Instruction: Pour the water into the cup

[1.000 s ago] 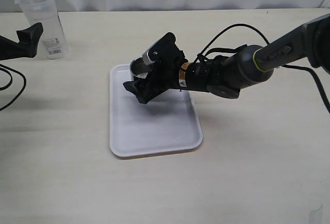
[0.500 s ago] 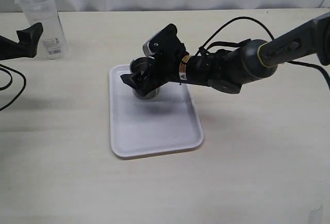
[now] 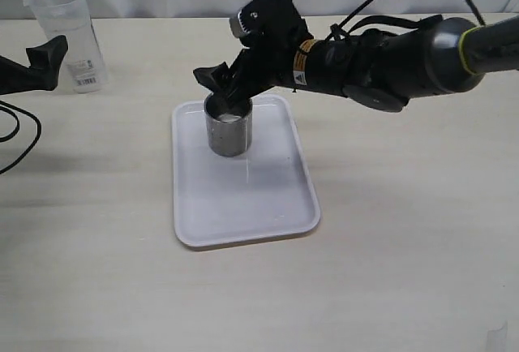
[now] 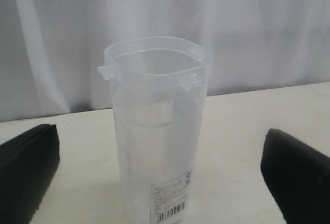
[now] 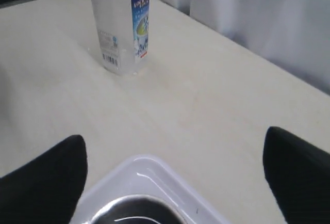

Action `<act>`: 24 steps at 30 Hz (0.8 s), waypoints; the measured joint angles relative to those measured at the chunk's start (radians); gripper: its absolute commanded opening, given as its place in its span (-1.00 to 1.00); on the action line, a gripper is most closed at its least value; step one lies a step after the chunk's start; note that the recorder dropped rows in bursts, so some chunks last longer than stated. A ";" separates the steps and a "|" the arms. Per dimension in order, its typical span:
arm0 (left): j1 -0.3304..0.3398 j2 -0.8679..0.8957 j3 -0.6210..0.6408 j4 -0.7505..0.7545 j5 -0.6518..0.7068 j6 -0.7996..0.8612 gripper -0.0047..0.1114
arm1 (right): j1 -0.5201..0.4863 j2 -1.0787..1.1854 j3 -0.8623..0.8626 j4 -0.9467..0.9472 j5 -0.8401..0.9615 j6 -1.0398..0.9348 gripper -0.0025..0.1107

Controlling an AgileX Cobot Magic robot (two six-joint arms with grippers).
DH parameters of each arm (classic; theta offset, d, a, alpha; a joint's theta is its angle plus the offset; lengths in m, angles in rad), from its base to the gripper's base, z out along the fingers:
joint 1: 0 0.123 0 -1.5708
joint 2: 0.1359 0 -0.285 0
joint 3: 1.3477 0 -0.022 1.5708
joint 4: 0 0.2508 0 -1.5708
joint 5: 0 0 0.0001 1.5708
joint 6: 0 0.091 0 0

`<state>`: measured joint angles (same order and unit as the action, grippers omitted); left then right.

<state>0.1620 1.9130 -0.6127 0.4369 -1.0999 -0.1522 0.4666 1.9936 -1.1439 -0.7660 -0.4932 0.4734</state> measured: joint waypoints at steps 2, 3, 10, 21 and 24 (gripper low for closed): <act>0.000 0.000 0.000 0.000 -0.002 0.000 0.89 | 0.000 -0.043 0.012 -0.002 0.005 0.006 0.07; 0.000 0.000 0.002 0.000 -0.007 0.000 0.89 | 0.000 -0.066 0.014 -0.002 0.007 0.006 -0.05; 0.000 -0.079 0.048 0.000 -0.027 0.000 0.89 | 0.000 -0.215 0.018 -0.006 0.125 0.043 -0.81; 0.000 -0.473 0.059 0.012 0.386 -0.039 0.89 | 0.000 -0.519 0.183 -0.006 0.202 0.058 -0.88; 0.000 -0.591 0.059 0.047 0.518 -0.110 0.89 | 0.000 -0.631 0.251 -0.006 0.202 0.058 -0.88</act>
<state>0.1620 1.3216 -0.5534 0.4842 -0.5815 -0.2622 0.4666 1.3627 -0.8931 -0.7716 -0.2914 0.5312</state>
